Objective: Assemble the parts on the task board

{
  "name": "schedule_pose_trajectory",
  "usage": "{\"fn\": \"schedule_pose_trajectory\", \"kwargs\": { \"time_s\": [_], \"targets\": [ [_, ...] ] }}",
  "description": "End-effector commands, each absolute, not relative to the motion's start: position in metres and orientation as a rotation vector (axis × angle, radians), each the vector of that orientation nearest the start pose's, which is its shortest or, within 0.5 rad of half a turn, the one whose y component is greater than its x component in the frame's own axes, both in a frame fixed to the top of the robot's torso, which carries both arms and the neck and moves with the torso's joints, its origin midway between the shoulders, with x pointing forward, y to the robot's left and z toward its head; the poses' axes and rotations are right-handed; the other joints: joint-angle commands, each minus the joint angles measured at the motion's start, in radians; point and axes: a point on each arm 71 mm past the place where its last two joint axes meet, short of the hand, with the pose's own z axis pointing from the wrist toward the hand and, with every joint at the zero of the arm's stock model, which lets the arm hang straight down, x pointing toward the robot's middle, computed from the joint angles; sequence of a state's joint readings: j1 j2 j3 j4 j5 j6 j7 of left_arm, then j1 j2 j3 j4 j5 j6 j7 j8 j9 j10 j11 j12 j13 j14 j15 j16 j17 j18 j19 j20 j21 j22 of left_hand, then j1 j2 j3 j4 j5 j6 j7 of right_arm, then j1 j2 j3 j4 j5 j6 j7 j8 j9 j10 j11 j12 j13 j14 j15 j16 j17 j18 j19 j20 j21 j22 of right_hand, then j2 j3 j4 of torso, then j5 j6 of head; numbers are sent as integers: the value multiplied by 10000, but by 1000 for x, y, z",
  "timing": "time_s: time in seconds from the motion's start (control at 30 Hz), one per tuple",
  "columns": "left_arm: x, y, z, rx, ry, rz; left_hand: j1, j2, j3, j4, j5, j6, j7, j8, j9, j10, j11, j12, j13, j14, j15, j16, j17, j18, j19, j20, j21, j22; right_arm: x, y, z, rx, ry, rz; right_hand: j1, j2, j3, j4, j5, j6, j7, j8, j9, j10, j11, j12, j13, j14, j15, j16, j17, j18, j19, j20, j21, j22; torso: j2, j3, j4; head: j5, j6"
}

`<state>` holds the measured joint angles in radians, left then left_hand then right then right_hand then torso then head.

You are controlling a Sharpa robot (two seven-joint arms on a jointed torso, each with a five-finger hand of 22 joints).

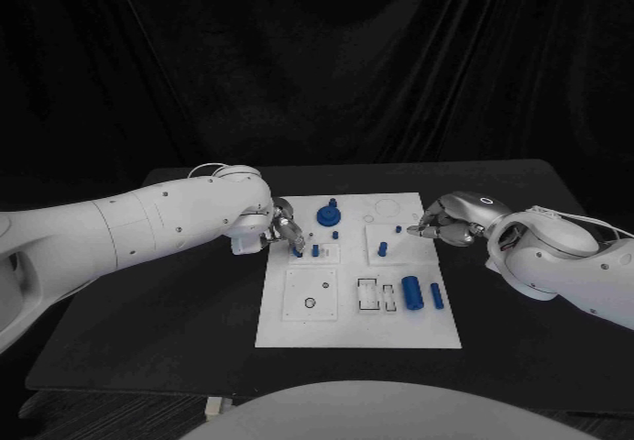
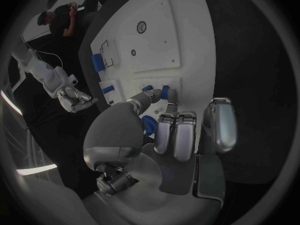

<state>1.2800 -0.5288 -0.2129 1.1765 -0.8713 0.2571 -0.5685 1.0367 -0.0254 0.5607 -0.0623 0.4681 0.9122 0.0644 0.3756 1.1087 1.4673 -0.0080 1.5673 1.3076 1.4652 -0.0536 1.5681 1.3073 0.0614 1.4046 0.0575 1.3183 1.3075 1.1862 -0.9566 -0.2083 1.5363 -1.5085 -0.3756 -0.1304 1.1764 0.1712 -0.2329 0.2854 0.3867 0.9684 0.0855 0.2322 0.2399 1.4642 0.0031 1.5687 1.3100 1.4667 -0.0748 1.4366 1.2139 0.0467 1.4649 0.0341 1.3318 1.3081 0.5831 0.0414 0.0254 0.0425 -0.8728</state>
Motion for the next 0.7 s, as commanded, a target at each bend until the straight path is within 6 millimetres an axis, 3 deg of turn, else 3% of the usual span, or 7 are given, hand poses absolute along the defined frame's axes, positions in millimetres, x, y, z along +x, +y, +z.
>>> {"fn": "schedule_pose_trajectory", "kwargs": {
  "time_s": [0.03,0.7],
  "targets": [
    [513,162,-268,-1904,25649,-3004,-1,91,606,-521,71,33,-57,39,18,1024,-51,27,2622,1056,-61,27,2635,42,-33,-36,-44,1744,451,-257,-246,-1674,17831,4712,99,-34,-27,-55,54,60,19,-46,12,1066,75,21,2608,440,51,-58,-10,132,187,61,-35,1802,4,1,0,0,2],
    [512,160,-271,-1838,25725,-3050,1,133,634,-512,74,40,-49,38,16,981,-46,-8,2578,1056,-58,27,2635,49,-56,-36,-84,1733,451,-257,-246,-1675,17859,4701,121,-40,-31,-53,65,67,20,-50,15,1066,75,21,2608,437,52,-69,-32,135,183,60,-54,1797,2,3,1,15,2]
  ]
}}
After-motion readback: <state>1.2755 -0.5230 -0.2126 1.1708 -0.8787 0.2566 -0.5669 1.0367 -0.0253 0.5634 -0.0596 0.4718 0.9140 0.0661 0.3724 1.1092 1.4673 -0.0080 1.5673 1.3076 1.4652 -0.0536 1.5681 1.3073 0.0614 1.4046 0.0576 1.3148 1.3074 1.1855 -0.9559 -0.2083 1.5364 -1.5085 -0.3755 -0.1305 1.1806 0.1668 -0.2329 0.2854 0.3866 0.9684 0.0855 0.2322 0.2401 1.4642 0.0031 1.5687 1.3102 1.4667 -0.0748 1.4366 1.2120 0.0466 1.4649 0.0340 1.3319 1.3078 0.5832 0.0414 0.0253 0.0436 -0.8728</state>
